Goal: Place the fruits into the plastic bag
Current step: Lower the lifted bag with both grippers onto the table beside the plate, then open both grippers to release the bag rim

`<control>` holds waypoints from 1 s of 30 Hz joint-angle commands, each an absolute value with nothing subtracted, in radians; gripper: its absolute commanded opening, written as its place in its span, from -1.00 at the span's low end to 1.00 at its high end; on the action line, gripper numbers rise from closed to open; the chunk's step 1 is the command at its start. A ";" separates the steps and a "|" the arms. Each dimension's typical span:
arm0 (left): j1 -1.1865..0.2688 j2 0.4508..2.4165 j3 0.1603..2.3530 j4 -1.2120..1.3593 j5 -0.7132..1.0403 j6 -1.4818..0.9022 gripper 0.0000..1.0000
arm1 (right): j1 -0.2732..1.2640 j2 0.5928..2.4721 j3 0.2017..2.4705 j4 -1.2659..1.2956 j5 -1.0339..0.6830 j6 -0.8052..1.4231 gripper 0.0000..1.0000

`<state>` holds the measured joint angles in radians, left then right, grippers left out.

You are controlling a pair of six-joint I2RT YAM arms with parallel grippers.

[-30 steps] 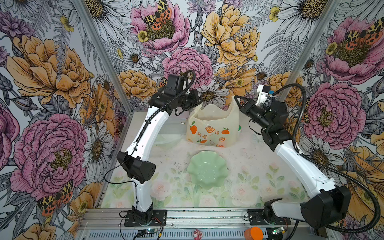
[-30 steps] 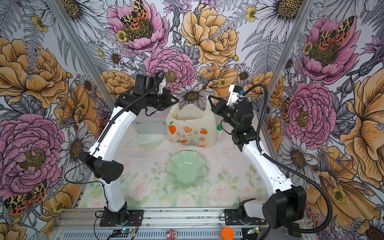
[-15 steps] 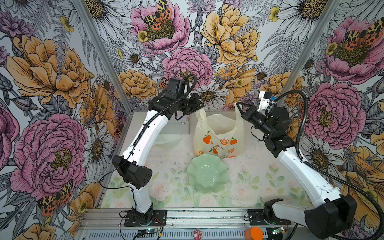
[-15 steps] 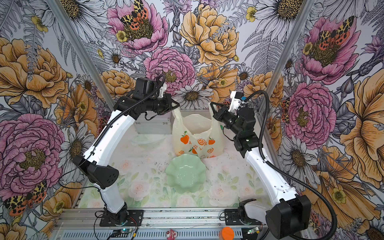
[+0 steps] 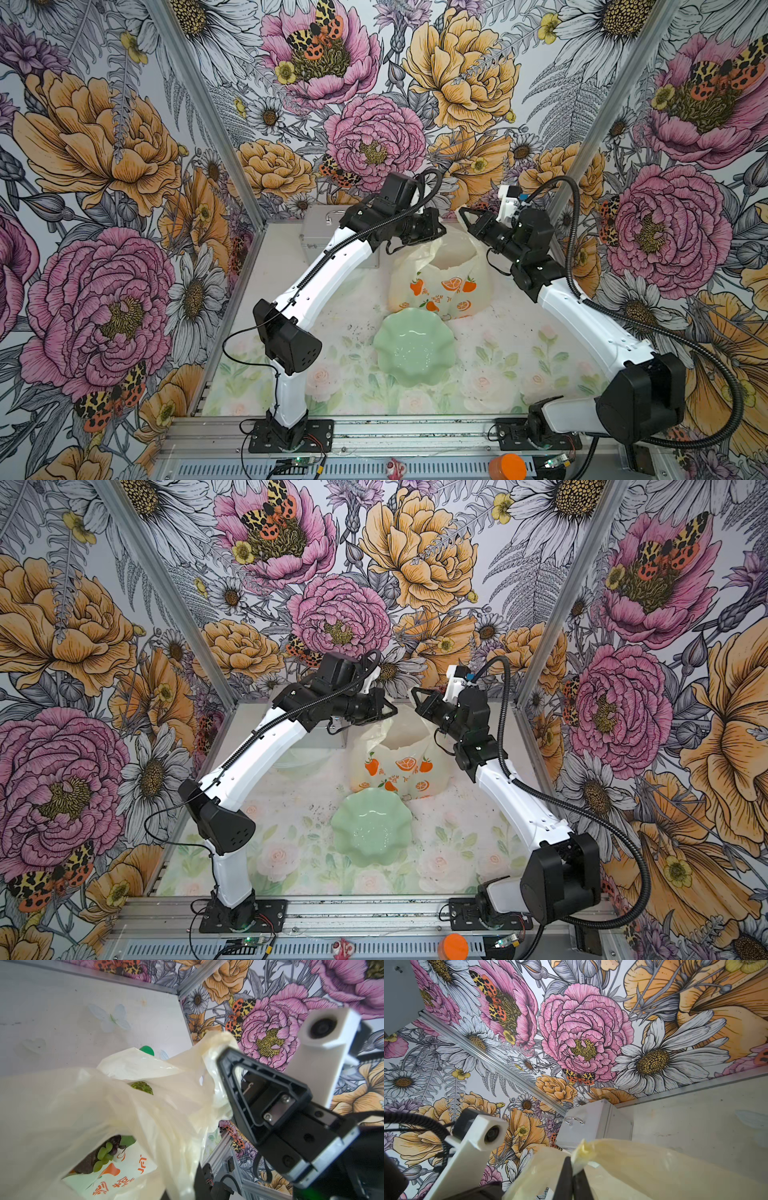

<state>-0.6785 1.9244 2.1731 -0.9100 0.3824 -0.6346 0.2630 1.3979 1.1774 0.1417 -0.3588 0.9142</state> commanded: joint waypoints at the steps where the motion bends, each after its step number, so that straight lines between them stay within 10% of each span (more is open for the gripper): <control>1: -0.710 1.935 2.128 -0.870 0.379 -0.582 -1.00 | 0.276 1.464 1.205 0.165 -0.343 0.941 -1.00; 30: -0.713 1.873 1.497 -0.463 0.423 -0.635 -1.00 | 0.399 1.775 0.969 0.412 -0.296 1.034 -1.00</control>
<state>-0.7231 1.8809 1.5105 -0.5037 0.4026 -0.6296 0.3988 1.7504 0.9844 0.3607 -0.3134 1.0325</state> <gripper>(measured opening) 0.047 0.042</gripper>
